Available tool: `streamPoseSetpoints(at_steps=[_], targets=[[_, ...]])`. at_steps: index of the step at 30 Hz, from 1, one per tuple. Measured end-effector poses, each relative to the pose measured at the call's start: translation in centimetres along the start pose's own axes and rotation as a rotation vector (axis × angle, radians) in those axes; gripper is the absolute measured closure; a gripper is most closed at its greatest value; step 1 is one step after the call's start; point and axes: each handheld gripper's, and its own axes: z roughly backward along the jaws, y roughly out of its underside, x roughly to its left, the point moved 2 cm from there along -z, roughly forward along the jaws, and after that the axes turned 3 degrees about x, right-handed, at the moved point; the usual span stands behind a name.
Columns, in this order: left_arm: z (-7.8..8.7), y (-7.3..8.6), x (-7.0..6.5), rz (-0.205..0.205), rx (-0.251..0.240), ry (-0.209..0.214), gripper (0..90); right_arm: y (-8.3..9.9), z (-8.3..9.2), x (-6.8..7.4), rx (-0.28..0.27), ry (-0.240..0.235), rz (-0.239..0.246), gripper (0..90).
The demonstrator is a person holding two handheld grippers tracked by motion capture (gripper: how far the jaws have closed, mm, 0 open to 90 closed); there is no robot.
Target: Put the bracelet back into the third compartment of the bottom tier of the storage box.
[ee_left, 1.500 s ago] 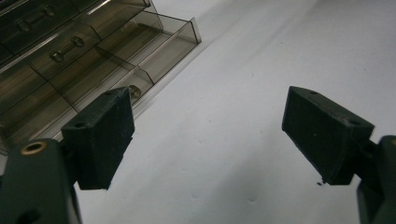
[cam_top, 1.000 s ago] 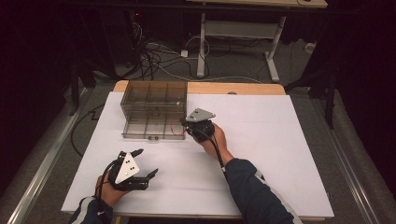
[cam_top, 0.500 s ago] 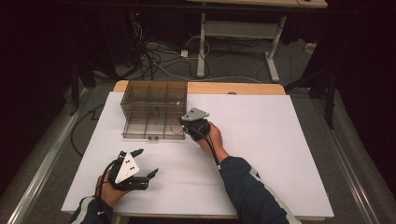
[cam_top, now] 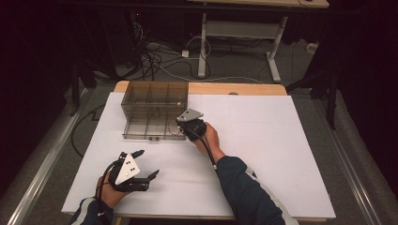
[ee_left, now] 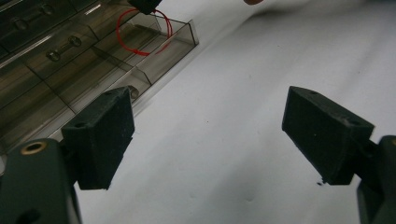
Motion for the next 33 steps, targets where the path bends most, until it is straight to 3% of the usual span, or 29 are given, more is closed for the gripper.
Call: streamPoseSetpoints(at_steps=[12, 18, 24, 33], targets=[[-0.1, 0.0, -0.1, -0.001, 0.002, 0.007, 16.5, 0.6, -0.3, 0.1, 0.031, -0.031, -0.029, 89.0], [-0.1, 0.1, -0.2, -0.004, 0.005, 0.008, 16.6, 0.6, 0.0, 0.0, 0.021, -0.036, -0.036, 88.9], [-0.1, 0.1, -0.2, -0.004, 0.009, 0.005, 16.6, 0.5, 1.0, -0.3, 0.000, -0.043, -0.058, 87.5], [-0.2, 0.2, -0.1, 0.001, 0.020, -0.006, 16.9, 0.5, 3.0, -1.0, -0.022, -0.030, -0.040, 84.8]])
